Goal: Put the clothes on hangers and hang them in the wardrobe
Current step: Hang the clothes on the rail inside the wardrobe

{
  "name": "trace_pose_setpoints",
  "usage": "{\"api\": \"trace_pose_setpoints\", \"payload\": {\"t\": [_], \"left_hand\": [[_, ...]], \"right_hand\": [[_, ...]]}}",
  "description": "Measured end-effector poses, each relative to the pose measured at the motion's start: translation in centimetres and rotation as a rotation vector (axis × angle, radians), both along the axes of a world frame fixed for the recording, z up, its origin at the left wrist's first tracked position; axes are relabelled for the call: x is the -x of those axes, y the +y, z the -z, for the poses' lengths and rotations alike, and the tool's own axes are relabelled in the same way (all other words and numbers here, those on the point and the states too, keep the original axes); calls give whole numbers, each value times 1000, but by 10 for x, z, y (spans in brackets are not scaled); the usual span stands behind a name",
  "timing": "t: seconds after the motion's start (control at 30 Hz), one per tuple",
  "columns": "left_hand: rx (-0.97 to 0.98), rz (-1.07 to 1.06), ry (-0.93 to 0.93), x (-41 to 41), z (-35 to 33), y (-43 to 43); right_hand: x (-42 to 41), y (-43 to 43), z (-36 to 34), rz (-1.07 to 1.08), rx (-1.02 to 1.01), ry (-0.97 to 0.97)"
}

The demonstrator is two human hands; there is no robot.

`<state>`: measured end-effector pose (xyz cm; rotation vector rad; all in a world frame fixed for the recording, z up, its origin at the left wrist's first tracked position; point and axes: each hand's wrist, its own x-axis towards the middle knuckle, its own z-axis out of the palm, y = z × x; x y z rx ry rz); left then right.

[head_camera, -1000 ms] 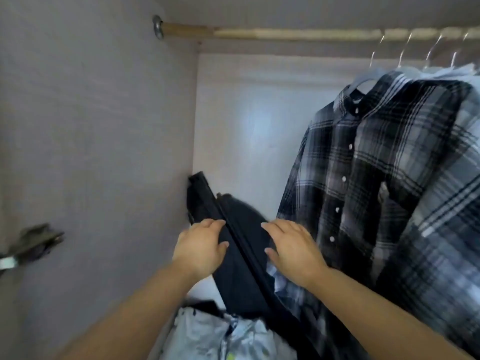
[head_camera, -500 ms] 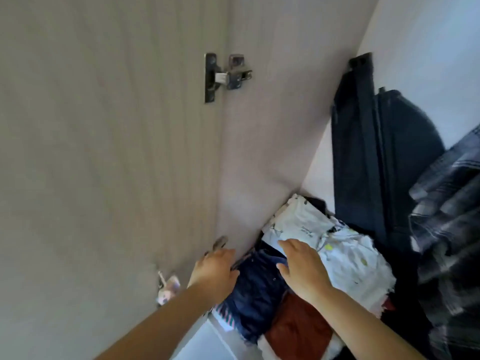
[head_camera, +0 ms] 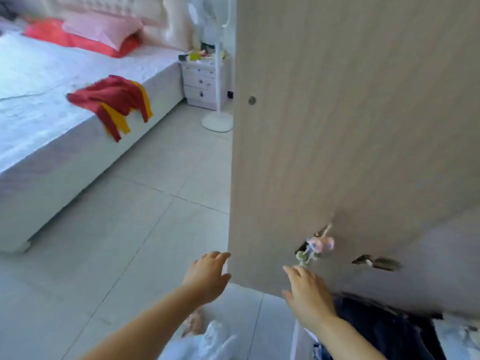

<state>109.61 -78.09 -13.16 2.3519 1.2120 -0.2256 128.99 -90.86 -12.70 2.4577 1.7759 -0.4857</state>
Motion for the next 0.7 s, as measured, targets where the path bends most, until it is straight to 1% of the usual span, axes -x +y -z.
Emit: {"api": "trace_pose_setpoints", "payload": {"t": [0.13,0.23,0.33,0.47,0.7], "left_hand": [[-4,-246,9,72,-3,19],[-6,-407,-8,119,-6,37],[-16,-531,-15,162,-7,64],[0,-622,-43,214,-7,113],[-17,-687,-68,288,-13,220]], "right_hand": [[57,68,1,-245,-15,60],[99,118,-3,-354,-32,94],[140,172,-7,-479,-61,83],[190,244,-9,-546,-75,87],[261,366,-17,-587,-75,63]]}}
